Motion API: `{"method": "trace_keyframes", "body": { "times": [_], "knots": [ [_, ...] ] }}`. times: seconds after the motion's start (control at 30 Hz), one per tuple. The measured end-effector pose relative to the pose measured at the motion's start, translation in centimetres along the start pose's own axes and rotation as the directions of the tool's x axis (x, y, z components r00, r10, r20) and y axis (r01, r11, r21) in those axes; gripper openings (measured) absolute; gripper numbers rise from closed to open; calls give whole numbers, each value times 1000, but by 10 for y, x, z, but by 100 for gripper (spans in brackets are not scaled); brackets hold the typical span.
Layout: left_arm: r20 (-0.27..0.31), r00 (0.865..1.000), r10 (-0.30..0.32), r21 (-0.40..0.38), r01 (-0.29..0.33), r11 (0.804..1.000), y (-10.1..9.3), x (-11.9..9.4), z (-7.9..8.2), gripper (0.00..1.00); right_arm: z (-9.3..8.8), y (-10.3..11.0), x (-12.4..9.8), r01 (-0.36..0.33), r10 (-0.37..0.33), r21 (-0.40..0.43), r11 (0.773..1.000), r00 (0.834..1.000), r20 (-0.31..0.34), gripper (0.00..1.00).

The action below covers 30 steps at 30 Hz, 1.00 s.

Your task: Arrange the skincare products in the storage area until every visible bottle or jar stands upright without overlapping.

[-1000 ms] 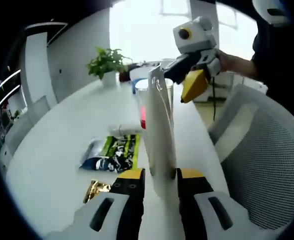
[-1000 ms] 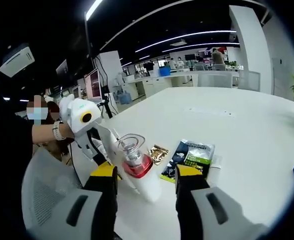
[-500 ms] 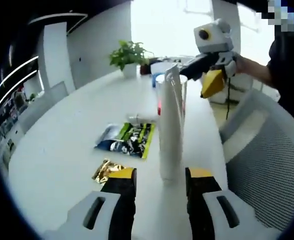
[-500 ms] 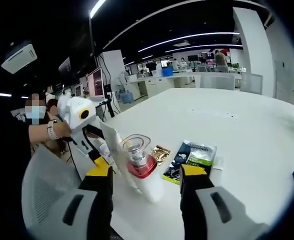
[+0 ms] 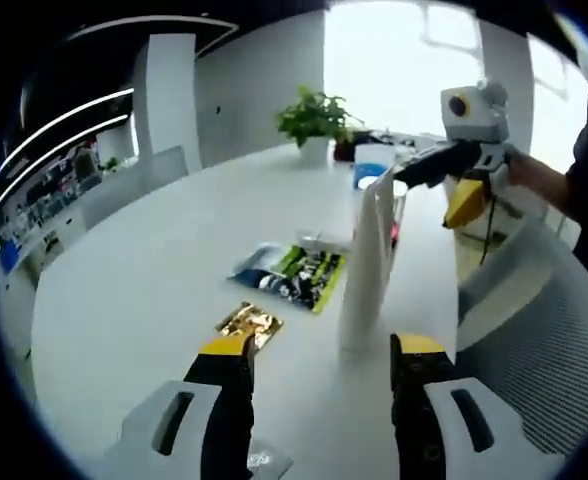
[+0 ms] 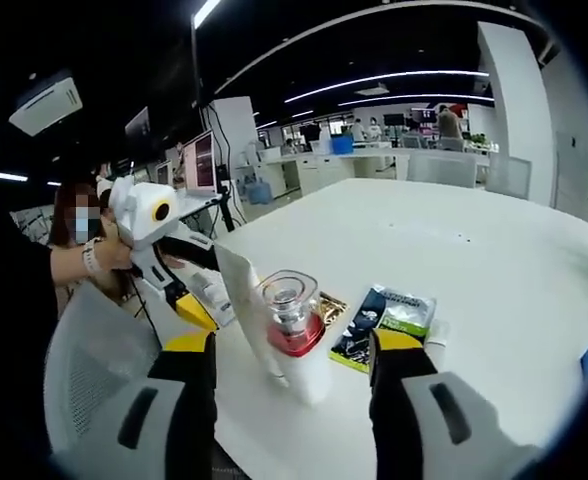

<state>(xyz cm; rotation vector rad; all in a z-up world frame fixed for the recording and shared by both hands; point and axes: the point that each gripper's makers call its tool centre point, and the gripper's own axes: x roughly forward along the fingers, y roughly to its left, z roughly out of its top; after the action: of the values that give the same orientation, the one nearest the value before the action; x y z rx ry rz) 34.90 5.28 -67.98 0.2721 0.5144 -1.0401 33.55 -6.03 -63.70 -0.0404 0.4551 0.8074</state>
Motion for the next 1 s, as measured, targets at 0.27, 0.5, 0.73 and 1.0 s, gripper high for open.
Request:
{"method": "trace_keyframes", "body": {
  "times": [0.27, 0.5, 0.73, 1.0],
  "knots": [
    [39, 998, 53, -76, -49, 996, 2, -15, 4, 61, 0, 8, -3, -8, 8, -11, 1000, 1000, 3, 64],
    [6, 997, 83, -85, -82, 993, 0, -27, -3, 73, 0, 11, -6, -10, 11, -26, 1000, 1000, 2, 67],
    [-34, 993, 111, -95, -114, 989, -4, -36, -10, 85, -4, 13, -5, -13, 12, -37, 999, 1000, -16, 80],
    [-118, 987, 107, -74, -116, 990, -11, -45, -27, 97, -14, 20, -3, -18, 15, -58, 998, 998, -60, 99]
  ]
}}
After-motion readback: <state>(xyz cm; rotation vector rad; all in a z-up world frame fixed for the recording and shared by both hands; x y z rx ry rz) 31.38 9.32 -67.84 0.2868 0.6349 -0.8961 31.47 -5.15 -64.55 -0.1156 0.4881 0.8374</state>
